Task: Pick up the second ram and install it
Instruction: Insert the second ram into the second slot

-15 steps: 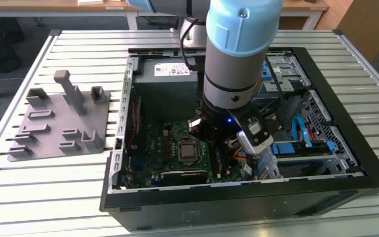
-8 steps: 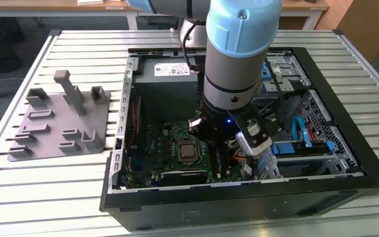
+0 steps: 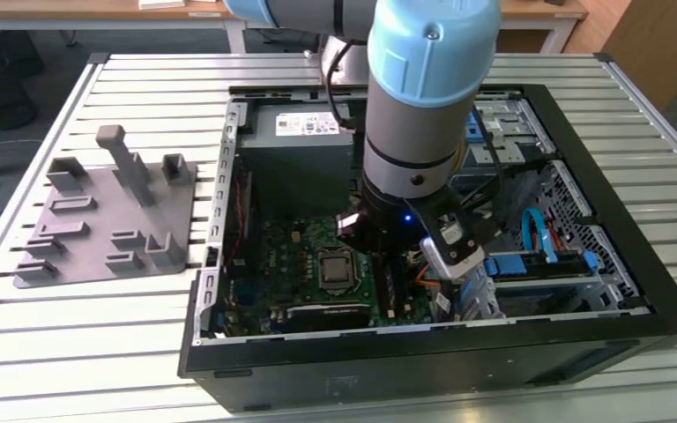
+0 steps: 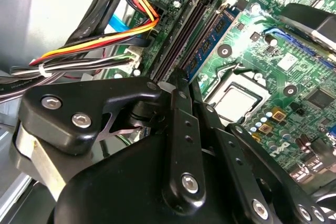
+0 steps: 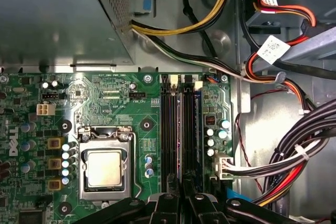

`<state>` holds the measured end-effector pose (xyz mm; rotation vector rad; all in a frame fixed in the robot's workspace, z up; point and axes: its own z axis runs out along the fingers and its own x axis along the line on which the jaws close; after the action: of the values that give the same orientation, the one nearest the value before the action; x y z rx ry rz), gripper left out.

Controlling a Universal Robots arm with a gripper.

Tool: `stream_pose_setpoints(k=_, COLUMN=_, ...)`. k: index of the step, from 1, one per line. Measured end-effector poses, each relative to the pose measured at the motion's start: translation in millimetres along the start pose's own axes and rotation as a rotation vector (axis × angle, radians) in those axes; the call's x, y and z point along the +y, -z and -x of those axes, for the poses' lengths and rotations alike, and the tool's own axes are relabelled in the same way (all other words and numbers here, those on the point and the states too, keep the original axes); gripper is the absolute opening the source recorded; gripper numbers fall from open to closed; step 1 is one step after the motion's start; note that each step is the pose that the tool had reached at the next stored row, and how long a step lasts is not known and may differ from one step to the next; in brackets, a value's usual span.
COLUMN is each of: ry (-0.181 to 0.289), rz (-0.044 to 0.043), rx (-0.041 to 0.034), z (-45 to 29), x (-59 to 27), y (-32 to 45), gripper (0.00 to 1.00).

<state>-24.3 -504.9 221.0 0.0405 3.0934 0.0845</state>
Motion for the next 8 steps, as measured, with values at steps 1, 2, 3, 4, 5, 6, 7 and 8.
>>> stream_pose_setpoints(k=1, ry=0.000, rz=-0.0003, rx=0.0001, z=0.0, x=0.0, y=-0.1, gripper=0.14)
stream_pose_setpoints(k=2, ry=0.000, rz=-0.0003, rx=0.0001, z=0.0, x=0.0, y=-0.4, gripper=0.14)
stream_pose_setpoints(k=3, ry=-0.001, rz=-0.0001, rx=0.0000, z=-0.2, x=0.0, y=-0.6, gripper=0.14)
stream_pose_setpoints(k=4, ry=-0.001, rz=-0.0002, rx=-0.0001, z=-0.6, x=0.0, y=-0.8, gripper=0.14)
stream_pose_setpoints(k=5, ry=-0.001, rz=-0.0002, rx=-0.0001, z=-0.9, x=0.1, y=-1.0, gripper=0.14)
stream_pose_setpoints(k=6, ry=-0.001, rz=0.0000, rx=-0.0001, z=-1.0, x=0.4, y=-1.2, gripper=0.14)
stream_pose_setpoints(k=7, ry=-0.001, rz=0.0000, rx=-0.0001, z=-1.1, x=0.9, y=-1.4, gripper=0.14)
stream_pose_setpoints(k=8, ry=-0.001, rz=-0.0001, rx=0.0000, z=-1.1, x=1.4, y=-1.5, gripper=0.14)
